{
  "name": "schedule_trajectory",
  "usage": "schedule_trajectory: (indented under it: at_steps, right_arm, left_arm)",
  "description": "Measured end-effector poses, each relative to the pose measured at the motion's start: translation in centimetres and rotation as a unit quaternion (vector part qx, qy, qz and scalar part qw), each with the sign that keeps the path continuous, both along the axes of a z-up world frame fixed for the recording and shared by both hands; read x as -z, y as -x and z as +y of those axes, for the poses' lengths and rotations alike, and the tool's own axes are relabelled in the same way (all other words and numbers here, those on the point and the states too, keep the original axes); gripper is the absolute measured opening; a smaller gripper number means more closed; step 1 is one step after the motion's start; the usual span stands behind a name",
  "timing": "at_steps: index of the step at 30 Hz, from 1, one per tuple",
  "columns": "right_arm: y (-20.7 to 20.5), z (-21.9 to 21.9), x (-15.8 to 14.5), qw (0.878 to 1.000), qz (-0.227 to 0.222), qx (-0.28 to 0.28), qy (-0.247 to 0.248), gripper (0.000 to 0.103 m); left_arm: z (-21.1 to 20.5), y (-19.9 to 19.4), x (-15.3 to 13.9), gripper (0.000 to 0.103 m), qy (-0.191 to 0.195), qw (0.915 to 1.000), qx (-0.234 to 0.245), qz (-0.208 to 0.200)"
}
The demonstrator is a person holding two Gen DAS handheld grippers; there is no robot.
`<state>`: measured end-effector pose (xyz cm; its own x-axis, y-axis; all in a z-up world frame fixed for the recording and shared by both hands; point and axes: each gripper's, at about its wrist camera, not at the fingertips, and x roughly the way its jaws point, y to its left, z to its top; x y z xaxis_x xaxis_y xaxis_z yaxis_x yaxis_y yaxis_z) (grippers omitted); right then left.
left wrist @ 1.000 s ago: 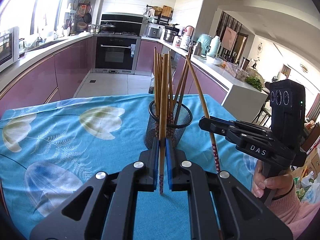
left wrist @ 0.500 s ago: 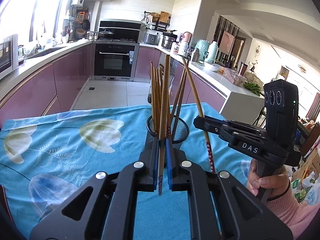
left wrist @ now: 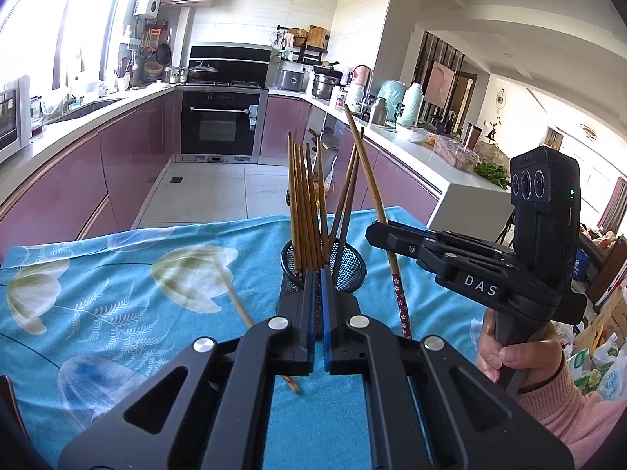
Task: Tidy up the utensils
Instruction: 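Lower the chopstick into the mesh cup with the right tool, then grasp the last chopstick from the cloth with the left tool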
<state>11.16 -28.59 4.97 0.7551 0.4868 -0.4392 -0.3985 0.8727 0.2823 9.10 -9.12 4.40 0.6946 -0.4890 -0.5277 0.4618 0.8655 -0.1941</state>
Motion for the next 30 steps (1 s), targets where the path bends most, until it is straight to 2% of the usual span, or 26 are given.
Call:
schedule_trajectory:
  at_steps: [5, 7, 11, 17, 26, 30]
  right_arm:
    - [-0.1, 0.0, 0.5, 1.0, 0.009, -0.002, 0.0, 0.006]
    - [-0.2, -0.1, 0.8, 1.0, 0.014, -0.002, -0.001, 0.006]
    - [-0.3, -0.4, 1.3, 1.0, 0.02, 0.0, -0.005, 0.006]
    - [0.0, -0.4, 1.6, 1.0, 0.024, -0.002, -0.004, 0.006]
    - [-0.1, -0.7, 2.5, 0.999, 0.036, -0.004, -0.008, 0.006]
    - [-0.2, -0.9, 2.7, 0.999, 0.04, -0.004, -0.008, 0.006]
  left_arm:
    - [0.4, -0.9, 1.4, 0.003, -0.008, 0.9997, -0.015, 0.017]
    - [0.5, -1.6, 2.5, 0.01, -0.015, 0.9991, -0.022, 0.034]
    - [0.3, -3.4, 5.1, 0.016, -0.049, 0.9963, -0.043, 0.056]
    - [-0.2, -6.7, 9.2, 0.025, -0.077, 0.9896, -0.065, 0.103]
    - [-1.7, -11.6, 12.7, 0.025, -0.117, 0.9804, -0.085, 0.134]
    - [-2.2, -13.3, 13.5, 0.018, -0.127, 0.977, -0.089, 0.146]
